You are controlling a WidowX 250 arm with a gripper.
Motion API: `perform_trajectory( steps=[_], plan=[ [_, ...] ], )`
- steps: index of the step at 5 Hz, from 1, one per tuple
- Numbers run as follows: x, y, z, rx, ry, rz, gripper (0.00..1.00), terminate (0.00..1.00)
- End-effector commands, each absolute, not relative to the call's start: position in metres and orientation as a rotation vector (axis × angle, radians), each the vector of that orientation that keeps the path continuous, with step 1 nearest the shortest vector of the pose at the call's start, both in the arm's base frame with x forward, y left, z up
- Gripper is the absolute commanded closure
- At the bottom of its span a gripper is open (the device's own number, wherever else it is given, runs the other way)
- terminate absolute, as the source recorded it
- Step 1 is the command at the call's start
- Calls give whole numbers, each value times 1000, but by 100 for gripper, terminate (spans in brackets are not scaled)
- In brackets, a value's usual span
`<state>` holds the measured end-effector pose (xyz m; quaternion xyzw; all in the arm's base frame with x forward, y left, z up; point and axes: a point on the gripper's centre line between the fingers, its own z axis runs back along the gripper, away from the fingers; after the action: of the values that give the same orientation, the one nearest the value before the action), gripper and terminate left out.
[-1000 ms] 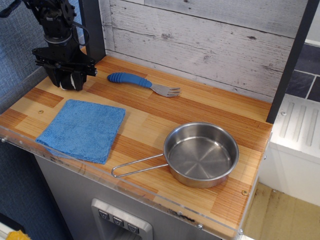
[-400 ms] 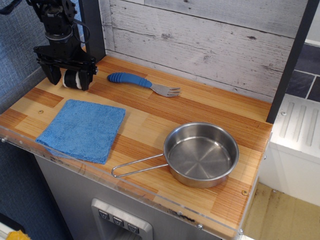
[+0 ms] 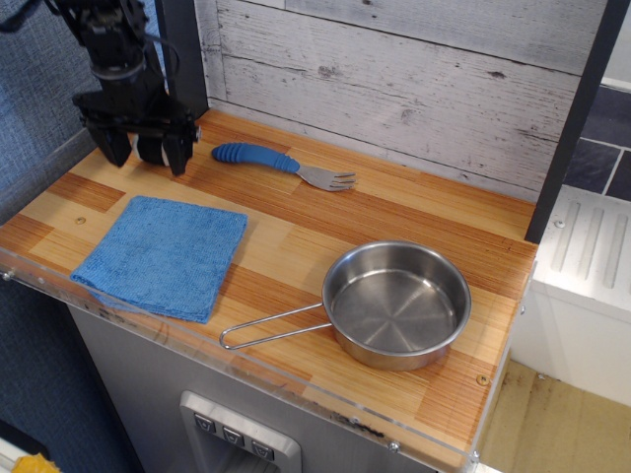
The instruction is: Move the black and white vegetable to the left of the blue fork.
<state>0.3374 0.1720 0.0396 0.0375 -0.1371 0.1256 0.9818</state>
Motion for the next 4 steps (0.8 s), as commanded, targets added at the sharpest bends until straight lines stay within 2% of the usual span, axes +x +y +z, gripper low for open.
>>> perform_trajectory(
  steps=[1, 3, 4],
  plan=[
    [338, 152, 102, 102, -366, 210, 0, 0],
    [337, 121, 139, 76, -425, 156, 0, 0],
    [337, 121, 139, 76, -425, 156, 0, 0]
  ],
)
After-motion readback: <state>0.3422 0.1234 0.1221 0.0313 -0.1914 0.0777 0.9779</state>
